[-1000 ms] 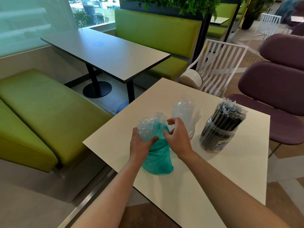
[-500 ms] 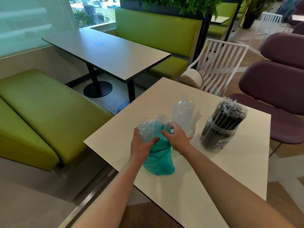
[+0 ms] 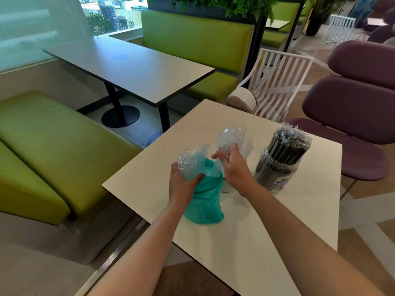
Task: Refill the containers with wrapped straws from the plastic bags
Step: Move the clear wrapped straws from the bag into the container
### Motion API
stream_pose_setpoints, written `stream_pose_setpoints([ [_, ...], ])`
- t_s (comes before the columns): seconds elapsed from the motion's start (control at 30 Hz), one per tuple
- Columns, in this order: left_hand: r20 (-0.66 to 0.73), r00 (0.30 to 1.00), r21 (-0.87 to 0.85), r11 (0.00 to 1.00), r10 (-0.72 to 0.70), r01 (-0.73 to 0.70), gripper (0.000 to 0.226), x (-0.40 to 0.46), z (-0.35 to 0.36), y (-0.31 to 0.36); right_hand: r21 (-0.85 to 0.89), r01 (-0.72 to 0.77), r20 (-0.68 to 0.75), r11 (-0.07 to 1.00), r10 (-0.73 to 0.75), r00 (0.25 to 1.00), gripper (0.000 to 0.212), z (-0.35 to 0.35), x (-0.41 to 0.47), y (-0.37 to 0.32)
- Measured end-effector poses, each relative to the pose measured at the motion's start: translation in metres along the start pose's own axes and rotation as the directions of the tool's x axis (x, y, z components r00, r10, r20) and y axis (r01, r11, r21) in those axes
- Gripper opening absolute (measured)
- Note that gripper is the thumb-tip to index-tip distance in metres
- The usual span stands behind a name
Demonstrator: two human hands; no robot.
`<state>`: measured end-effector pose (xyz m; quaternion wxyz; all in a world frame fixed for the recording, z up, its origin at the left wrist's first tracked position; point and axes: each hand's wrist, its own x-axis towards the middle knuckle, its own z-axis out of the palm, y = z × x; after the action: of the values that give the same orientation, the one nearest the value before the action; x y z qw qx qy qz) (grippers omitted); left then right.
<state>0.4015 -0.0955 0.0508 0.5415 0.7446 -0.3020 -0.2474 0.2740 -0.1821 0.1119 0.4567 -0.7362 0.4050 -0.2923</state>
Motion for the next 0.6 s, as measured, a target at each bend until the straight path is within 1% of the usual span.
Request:
stream_pose_setpoints([
  [0.1, 0.003, 1.0, -0.014, 1.0, -0.014, 0.015, 0.071, 0.001, 0.003, 0.0, -0.02, 0.05, -0.08, 0.999, -0.051, 0.995, 0.025, -0.019, 0.007, -0.014],
  [0.27, 0.023, 0.999, -0.036, 0.999, -0.027, 0.028, 0.066, -0.002, 0.006, 0.003, 0.083, 0.134, -0.268, 0.988, -0.107, 0.958, 0.033, -0.053, 0.019, -0.048],
  [0.33, 0.016, 0.999, -0.044, 0.999, -0.028, 0.028, 0.066, -0.003, 0.005, 0.004, 0.109, 0.184, -0.346, 0.977, -0.136, 0.928, 0.03, -0.064, 0.023, -0.06],
  [0.4, 0.007, 1.0, -0.052, 0.998, -0.027, 0.028, 0.066, -0.003, 0.005, 0.004, 0.087, 0.232, -0.408, 0.969, -0.178, 0.896, 0.025, -0.073, 0.027, -0.067],
  [0.5, 0.003, 1.0, -0.044, 0.999, -0.027, 0.027, 0.066, -0.003, 0.005, 0.003, 0.004, 0.25, -0.424, 0.968, -0.225, 0.877, 0.021, -0.078, 0.031, -0.07],
  [0.6, 0.0, 0.999, -0.042, 0.998, -0.036, 0.036, 0.067, -0.002, 0.005, 0.003, -0.115, 0.185, -0.371, 0.976, -0.215, 0.903, 0.027, -0.071, 0.031, -0.064],
])
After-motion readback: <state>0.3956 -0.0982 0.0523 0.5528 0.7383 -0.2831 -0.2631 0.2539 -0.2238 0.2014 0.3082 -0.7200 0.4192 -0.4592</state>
